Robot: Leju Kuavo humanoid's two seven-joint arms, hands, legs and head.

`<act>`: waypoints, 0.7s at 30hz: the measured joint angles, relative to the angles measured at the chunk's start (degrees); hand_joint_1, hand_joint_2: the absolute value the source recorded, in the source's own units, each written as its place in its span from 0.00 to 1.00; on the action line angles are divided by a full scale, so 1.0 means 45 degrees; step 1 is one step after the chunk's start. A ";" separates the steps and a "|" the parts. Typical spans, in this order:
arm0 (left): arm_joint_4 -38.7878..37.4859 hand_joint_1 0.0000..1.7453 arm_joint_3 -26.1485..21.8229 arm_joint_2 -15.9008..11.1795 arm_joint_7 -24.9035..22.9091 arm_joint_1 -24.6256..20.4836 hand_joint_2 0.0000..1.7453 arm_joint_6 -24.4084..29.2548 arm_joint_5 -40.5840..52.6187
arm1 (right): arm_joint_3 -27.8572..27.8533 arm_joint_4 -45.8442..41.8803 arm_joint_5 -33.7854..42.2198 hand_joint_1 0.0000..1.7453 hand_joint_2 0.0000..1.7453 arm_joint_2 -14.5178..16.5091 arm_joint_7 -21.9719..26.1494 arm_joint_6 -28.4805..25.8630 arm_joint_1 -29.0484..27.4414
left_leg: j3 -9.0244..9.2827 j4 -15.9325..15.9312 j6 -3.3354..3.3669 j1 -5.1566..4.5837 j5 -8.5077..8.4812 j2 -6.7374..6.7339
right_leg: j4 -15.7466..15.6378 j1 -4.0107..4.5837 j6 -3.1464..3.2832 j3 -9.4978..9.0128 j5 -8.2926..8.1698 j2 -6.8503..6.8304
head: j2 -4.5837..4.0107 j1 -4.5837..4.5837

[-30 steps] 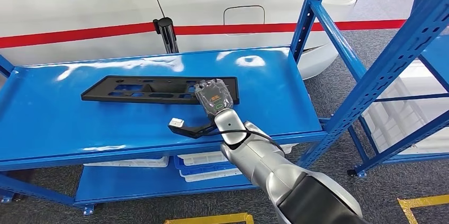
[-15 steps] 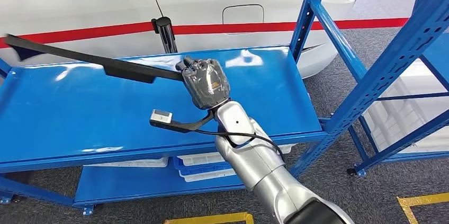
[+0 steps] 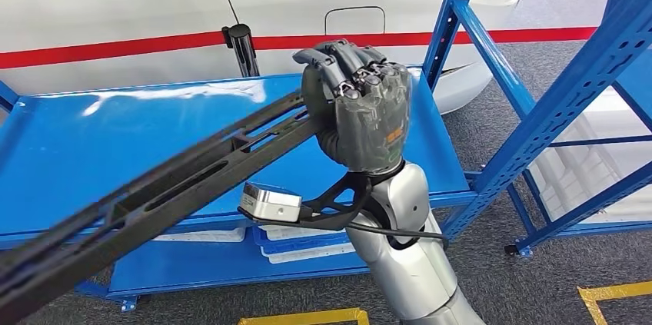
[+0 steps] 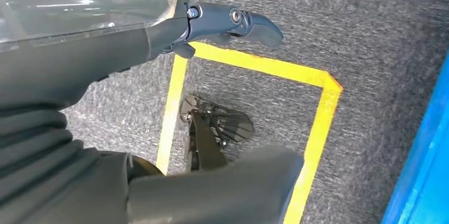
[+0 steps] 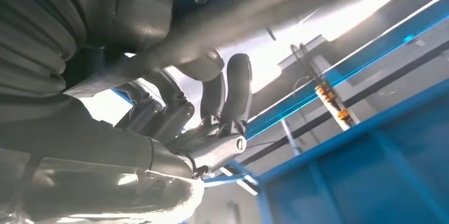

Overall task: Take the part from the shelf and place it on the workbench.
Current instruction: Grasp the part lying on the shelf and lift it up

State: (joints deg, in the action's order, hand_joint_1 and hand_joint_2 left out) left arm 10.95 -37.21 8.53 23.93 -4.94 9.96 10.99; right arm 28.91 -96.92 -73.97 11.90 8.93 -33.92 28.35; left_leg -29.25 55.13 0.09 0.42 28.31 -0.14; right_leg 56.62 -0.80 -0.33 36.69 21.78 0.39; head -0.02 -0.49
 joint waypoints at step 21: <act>0.0000 0.00 -0.0404 0.0101 -0.1322 -0.0009 1.00 -0.0089 0.0117 | 0.0210 0.0328 0.1514 1.00 1.00 -0.0364 0.0220 0.1211 0.0037 | -0.0005 0.0000 -0.0002 0.0006 -0.0002 0.0001 | 0.0001 0.0005 0.0000 0.0000 0.0000 0.0000 | 0.0000 0.0000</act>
State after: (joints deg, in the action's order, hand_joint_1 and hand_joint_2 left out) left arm 10.95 -39.03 8.98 17.98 -4.98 9.56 11.51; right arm 29.86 -95.44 -67.16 10.26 9.92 -28.47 28.52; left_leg -29.28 55.14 0.08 0.45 28.30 -0.14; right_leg 56.62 -0.78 -0.33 36.69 21.78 0.39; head -0.02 -0.49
